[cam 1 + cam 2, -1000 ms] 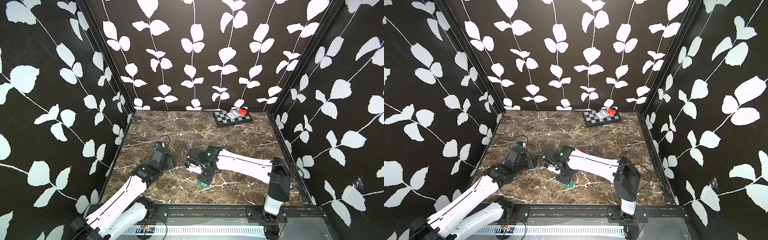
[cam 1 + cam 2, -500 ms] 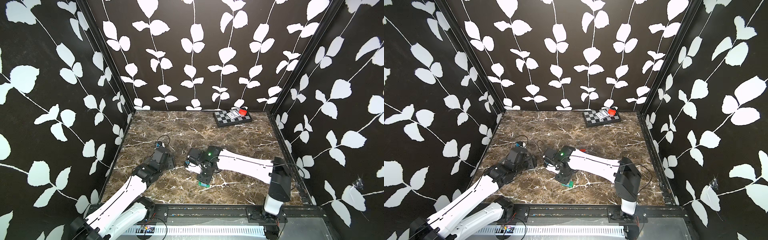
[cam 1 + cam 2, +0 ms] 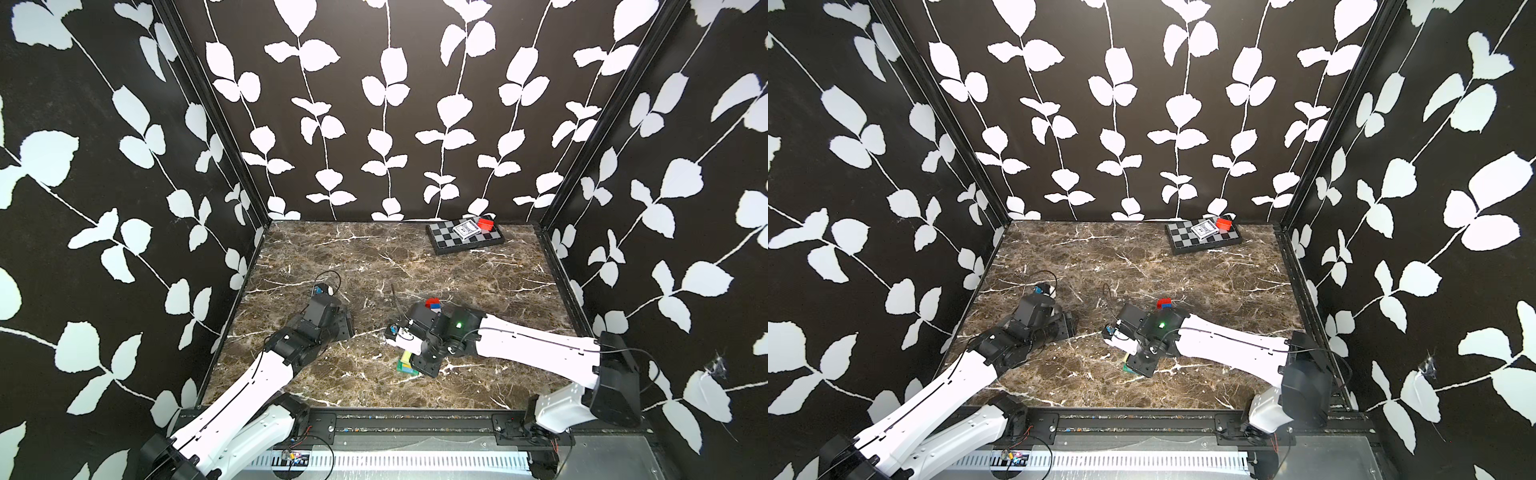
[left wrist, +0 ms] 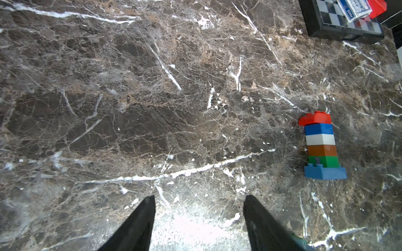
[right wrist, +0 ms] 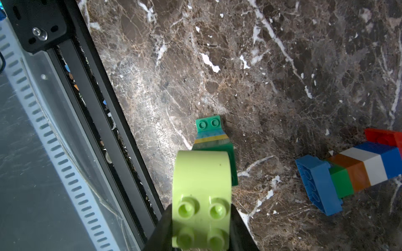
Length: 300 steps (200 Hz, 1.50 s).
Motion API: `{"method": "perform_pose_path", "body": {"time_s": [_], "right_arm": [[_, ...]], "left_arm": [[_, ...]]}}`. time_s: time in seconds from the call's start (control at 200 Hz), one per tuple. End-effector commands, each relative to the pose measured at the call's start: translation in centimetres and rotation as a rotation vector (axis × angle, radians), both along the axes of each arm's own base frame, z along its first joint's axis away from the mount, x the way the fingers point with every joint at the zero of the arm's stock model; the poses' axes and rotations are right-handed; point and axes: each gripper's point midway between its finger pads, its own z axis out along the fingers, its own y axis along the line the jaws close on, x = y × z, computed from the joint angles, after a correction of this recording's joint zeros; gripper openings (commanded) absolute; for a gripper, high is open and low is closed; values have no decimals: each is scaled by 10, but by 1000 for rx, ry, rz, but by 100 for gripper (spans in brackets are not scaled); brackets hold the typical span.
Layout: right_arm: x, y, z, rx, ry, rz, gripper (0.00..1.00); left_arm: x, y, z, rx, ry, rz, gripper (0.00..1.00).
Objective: Assemble the number 1 with lego
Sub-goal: Assemble the lego brick with the lego brick, then pick up the lego brick from the center of the board.
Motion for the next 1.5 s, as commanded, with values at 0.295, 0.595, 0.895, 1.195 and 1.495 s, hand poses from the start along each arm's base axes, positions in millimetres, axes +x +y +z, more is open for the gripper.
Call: {"method": "perform_pose_path", "body": {"time_s": [0.295,0.595,0.895,1.195,1.495], "right_arm": [[21,-2,0,93,-54,-14,26],[40,-93,-34,62,-18,-497,27],[39,-104,-101,-61,37,-606,29],[37,-110,-99,-185,74,-591,59],[32,-110,-78,-240,120,-542,50]], "left_arm": [[5,-7,13,-33,-25,-20,67],[8,-7,9,-34,-23,-8,67],[18,-13,8,-31,-17,-6,67],[20,-12,8,-25,-17,2,67],[24,-17,4,-37,-9,-4,67]]}}
